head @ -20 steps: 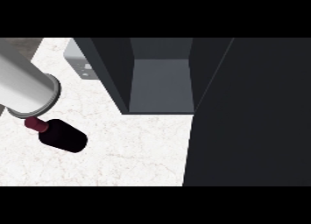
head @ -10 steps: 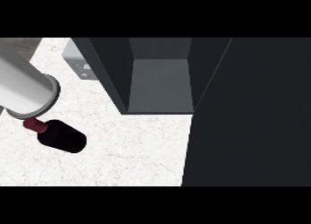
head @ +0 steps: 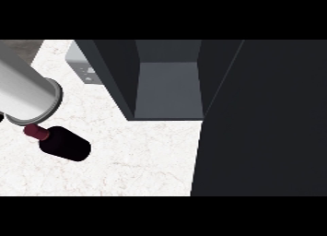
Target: Pick up the wine, place it into the cabinet and close the cabinet
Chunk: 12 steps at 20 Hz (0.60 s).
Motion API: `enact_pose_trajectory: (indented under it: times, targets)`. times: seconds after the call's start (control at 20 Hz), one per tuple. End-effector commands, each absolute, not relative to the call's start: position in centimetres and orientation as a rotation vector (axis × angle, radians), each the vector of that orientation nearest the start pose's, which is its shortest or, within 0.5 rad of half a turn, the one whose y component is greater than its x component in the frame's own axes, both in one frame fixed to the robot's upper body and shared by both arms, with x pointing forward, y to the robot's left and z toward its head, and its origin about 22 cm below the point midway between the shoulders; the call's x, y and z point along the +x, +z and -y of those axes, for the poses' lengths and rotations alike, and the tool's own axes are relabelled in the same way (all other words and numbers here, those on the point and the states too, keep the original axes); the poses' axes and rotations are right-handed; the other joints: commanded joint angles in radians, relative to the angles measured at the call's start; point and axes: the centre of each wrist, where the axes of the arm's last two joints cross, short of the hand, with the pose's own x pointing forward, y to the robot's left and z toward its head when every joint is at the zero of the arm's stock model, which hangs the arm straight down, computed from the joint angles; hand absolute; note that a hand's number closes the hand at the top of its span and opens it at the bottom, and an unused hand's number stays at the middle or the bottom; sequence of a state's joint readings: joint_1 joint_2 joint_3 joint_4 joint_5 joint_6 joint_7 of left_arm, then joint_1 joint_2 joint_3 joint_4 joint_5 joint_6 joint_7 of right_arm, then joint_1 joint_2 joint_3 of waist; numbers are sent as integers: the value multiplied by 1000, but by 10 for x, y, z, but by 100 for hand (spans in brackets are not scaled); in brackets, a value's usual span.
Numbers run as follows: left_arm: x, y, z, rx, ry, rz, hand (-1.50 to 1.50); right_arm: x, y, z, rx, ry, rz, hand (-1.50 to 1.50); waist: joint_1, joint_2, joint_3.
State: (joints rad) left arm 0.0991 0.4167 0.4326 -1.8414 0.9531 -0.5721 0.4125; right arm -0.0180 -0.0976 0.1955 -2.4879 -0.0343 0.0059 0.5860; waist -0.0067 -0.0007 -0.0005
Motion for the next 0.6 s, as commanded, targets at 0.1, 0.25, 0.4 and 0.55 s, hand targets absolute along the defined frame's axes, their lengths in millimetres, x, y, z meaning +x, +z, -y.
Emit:
enact_pose_trajectory:
  times: [0.1,0.25,0.4,0.55]
  targets:
    - [210,83,-377,-506,-127,1614,-150,106,212,209,202,237,1933,-150,-4,-1,0]
    - [221,57,-391,-514,-128,1594,-150,120,207,206,206,239,1939,-150,-2,1,0]
    - [207,45,-399,-471,-99,1604,-150,126,219,208,204,220,1951,-150,5,0,0]
    - [223,48,-388,-431,-82,1630,-150,111,213,213,178,247,1949,-150,0,-1,0]
